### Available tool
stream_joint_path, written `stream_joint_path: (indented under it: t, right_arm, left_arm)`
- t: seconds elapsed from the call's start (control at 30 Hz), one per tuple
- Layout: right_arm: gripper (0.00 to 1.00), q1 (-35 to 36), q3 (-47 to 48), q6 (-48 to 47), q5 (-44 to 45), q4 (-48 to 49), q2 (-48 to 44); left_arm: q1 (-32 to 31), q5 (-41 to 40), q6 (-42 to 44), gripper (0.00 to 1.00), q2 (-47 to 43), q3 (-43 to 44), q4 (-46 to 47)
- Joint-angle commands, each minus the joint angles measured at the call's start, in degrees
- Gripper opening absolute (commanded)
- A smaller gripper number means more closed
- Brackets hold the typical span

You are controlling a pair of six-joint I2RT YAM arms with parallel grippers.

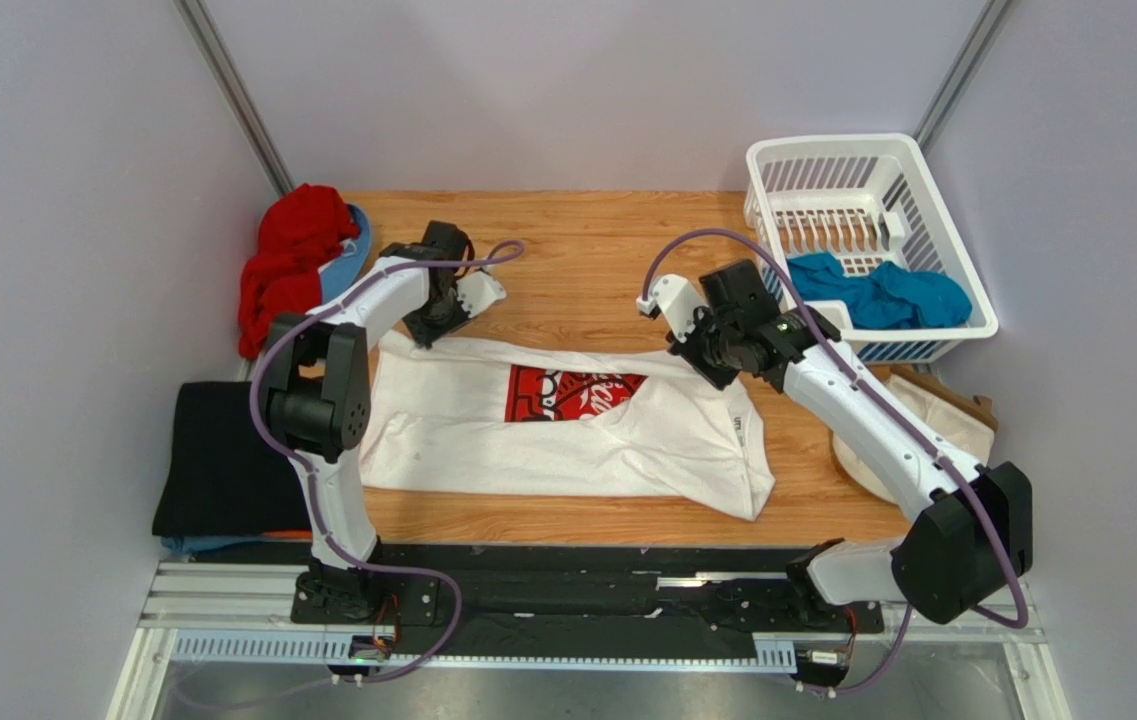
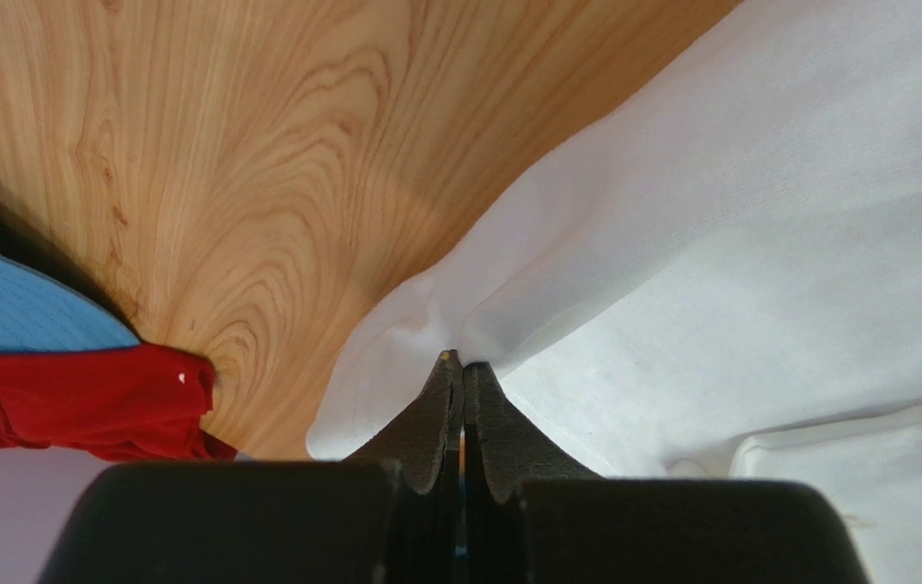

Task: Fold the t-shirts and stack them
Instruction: Fold the tshirt

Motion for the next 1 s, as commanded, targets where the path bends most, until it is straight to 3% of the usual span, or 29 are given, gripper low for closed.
stream_joint_path:
  t: [0.0,0.53,0.97]
  right_arm:
    - [0.00,0.90,-1.59,0.09,0.08,-1.24,-3.49]
    - [0.00,3.63,-3.61,0.36,0.52,-4.67,-5.95]
    - [0.00,4.68,-6.95,0.88,1.31,-5.90,-7.80]
  left_arm:
    - [-0.81,-0.94,-1.65,0.00,-6.07,-1.64,-1.42]
    - [-4.24,-3.40,-3.84,0.00,-13.37,-9.47,-2.92]
    - [-4.24,-5.25,-4.28,0.00,-14.08,-17.64,-0.90]
